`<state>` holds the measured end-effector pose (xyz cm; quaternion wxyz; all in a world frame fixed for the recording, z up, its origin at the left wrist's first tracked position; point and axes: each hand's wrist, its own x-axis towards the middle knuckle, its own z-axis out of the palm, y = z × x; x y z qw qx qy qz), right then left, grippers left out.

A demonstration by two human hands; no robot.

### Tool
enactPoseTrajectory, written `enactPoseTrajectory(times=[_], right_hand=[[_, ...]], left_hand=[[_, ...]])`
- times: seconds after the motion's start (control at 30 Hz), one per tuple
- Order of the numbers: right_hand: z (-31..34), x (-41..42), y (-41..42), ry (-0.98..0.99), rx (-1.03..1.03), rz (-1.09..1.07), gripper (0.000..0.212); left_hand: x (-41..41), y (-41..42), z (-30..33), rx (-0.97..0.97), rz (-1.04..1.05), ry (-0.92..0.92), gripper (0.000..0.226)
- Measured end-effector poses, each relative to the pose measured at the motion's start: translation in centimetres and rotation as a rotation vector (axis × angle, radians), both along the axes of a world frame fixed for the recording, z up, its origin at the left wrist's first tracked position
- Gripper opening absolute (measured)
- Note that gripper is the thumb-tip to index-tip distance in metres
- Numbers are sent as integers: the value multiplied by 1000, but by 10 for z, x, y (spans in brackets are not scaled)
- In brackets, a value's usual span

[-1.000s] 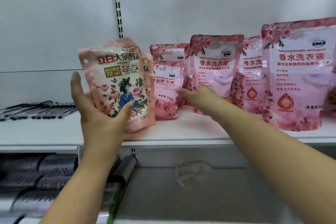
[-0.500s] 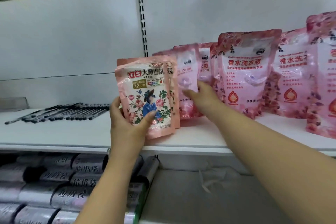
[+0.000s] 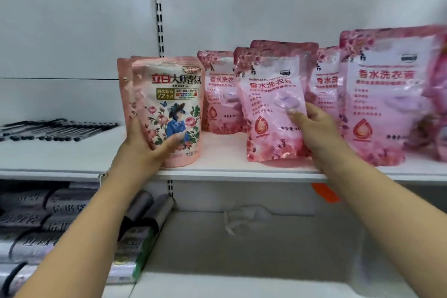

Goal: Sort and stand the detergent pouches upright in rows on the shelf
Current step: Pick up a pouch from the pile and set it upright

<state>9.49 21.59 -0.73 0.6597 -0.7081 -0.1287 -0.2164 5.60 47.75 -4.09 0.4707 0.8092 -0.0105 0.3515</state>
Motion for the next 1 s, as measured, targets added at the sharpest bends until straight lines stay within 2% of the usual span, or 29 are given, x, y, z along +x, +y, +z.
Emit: enactPoseTrajectory(times=[0.1,0.3,0.37,0.47,0.57,0.73,0.83,0.93,1.0], right_hand=[[0,-4,-7,-69,16,-1,24],[0,-4,-35,95,177,160,32],[3,-4,-30,113,201,261,45],[1,-6,-23,135,49,308,77],[-1,-8,-19,147,-93,169,69],[0,1,-25,112,50,31,54],[2,4,-30,231,152,194,57],[4,5,-24,263,63,264,79],[4,6,-22,241,37,253,81]], left_hand=[[-2,-3,-1,31,2,23,106],[-1,-3,0,93,50,52,79],[0,-1,3,102,77,67,75],[-1,1,1,132,100,84,75],[-3,0,0,137,114,90,75],[-3,-5,-3,166,131,95,73],[-3,-8,-3,167,116,90,78],[1,-2,-1,133,59,89,98],[3,-1,3,20,-24,38,110]])
